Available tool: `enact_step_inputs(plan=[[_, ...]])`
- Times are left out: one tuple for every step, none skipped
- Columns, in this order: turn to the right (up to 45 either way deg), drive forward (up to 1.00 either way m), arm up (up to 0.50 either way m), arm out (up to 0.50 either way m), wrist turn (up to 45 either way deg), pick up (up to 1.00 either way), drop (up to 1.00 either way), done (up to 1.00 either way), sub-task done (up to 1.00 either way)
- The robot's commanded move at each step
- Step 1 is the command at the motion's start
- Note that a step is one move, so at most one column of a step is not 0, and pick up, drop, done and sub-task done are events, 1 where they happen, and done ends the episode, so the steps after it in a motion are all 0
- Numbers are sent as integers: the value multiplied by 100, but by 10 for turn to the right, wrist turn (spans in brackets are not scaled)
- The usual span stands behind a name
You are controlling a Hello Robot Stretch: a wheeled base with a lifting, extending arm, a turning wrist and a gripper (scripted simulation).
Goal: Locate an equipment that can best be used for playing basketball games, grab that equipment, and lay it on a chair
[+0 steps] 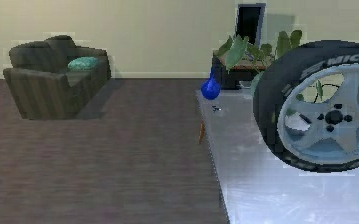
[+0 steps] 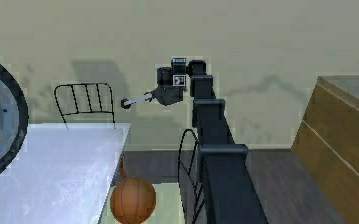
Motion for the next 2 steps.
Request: enact_step_inputs(plan=[[0, 0, 2, 0, 0, 0, 0, 0, 0], [0, 0, 0, -8, 0, 0, 0, 0, 0]])
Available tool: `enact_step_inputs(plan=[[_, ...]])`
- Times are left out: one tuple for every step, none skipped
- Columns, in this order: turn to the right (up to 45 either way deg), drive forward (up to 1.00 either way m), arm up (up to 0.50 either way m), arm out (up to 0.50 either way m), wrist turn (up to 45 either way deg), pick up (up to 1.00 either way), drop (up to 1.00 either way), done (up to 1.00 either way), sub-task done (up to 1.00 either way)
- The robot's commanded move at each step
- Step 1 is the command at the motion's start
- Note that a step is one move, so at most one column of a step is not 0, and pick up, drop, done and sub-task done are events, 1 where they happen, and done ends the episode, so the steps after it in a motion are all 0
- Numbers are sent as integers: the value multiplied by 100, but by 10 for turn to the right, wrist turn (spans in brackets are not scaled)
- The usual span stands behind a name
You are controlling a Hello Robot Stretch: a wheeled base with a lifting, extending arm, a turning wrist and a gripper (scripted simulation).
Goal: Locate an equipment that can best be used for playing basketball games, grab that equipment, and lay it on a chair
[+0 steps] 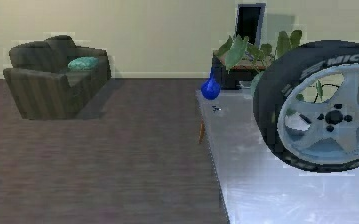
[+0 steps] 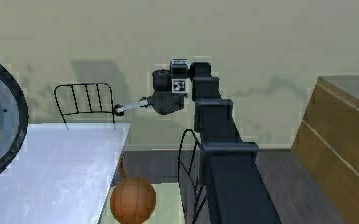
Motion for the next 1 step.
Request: enact_step_inputs(plan=[[0, 0, 0, 0, 0, 0, 0, 100, 0]])
